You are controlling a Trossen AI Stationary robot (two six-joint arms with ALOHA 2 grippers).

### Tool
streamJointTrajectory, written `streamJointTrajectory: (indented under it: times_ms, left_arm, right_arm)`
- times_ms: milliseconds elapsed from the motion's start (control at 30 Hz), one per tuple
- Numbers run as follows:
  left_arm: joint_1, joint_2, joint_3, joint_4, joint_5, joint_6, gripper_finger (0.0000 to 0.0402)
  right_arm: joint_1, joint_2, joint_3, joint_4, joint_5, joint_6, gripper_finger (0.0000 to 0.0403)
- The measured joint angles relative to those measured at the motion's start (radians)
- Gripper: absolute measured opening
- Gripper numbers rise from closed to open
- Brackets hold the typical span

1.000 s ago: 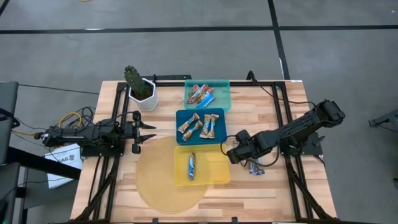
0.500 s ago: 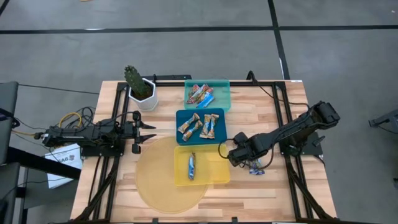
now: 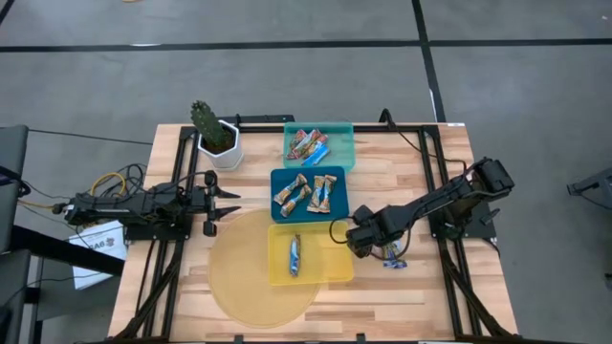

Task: Pick and place Granola Bars by type
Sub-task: Put the yellow granola bar into the blue bin

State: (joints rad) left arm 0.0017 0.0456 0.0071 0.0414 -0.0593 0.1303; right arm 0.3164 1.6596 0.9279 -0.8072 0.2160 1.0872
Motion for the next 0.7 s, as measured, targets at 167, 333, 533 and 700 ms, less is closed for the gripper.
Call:
streamJointTrajectory:
  times_ms: [167, 333, 533, 700]
  left_arm:
    - [0.000, 0.000, 0.000, 0.000, 0.000, 0.004, 0.0137]
    - [0.000, 0.000, 0.000, 0.000, 0.000, 0.005, 0.0137]
    - [0.000, 0.000, 0.000, 0.000, 0.000, 0.006, 0.0137]
    - [0.000, 0.000, 0.000, 0.000, 0.000, 0.000, 0.0137]
  right_arm:
    - [-0.005, 0.000, -0.033, 0.050, -0.004, -0.045, 0.0265]
    - [-0.005, -0.004, -0.099, 0.162, -0.009, -0.048, 0.0265]
    - [-0.005, -0.005, -0.111, 0.172, -0.007, -0.047, 0.0260]
    - [-0.005, -0.003, -0.111, 0.176, -0.010, -0.048, 0.0210]
